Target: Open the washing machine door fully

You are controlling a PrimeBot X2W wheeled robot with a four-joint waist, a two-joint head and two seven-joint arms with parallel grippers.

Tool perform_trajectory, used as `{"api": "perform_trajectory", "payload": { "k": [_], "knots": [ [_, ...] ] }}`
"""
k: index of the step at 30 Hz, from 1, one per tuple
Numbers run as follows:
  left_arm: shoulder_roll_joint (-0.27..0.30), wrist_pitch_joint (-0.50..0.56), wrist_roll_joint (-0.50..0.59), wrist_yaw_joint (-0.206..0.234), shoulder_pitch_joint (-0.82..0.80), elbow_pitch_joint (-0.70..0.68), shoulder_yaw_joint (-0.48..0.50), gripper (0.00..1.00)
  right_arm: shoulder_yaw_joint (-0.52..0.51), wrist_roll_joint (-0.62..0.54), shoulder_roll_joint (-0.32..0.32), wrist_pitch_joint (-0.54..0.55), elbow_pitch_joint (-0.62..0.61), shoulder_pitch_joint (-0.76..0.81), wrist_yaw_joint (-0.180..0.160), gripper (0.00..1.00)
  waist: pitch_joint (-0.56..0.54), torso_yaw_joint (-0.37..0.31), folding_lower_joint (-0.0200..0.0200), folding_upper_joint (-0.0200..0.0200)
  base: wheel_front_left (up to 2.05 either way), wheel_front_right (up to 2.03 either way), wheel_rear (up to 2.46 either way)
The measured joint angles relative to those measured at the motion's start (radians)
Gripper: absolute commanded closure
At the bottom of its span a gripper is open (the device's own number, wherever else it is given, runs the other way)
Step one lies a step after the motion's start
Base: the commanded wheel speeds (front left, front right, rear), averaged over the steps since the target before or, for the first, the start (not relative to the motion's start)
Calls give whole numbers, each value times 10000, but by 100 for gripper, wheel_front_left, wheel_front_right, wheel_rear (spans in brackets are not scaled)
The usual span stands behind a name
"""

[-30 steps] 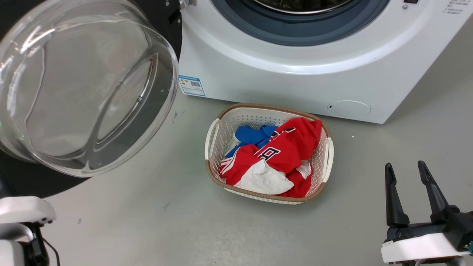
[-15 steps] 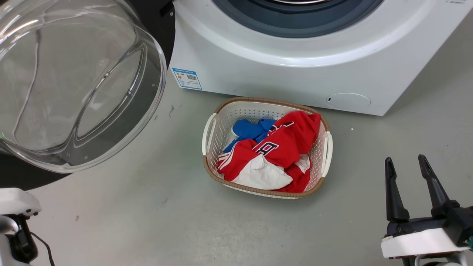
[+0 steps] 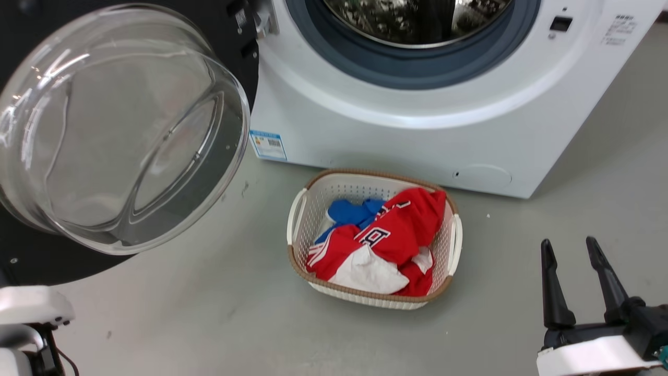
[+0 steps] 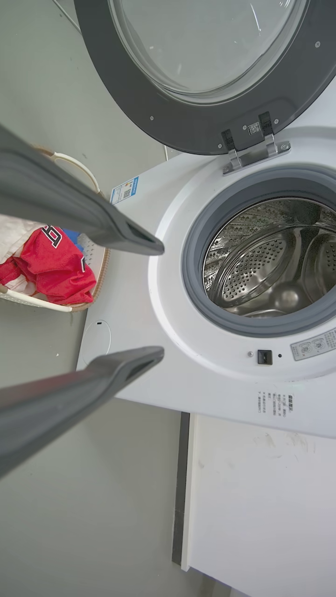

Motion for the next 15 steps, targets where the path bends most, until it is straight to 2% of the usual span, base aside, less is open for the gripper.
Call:
{"api": "perform_trajectory", "payload": {
  "k": [1, 2, 3, 4, 15],
  "knots": [
    [-46, 0, 82, -4, 121, -163, -36, 100, 6, 48, 0, 0, 15, 55, 0, 0, -110, 6, 0, 0, 0, 0, 0],
    [-82, 0, 161, -15, 242, -318, -63, 91, 15, 58, 0, 0, 46, 119, 0, 0, -218, 12, 0, 0, 0, 0, 0],
    [-123, 0, 213, -52, 362, -485, -86, 56, 33, 88, -2, 0, 67, 176, 0, 0, -328, 17, 0, 0, 0, 0, 0],
    [-178, 0, 253, -82, 476, -681, -121, 0, 58, 127, 0, 0, 86, 218, 0, 0, -441, 21, 0, 1, 0, 0, 0],
    [-535, 0, 848, -443, 1411, -2740, -828, 0, 165, 299, 0, 0, 198, 615, 0, 0, -1418, 13, -1, 0, 0, 0, 0]
  ]
}}
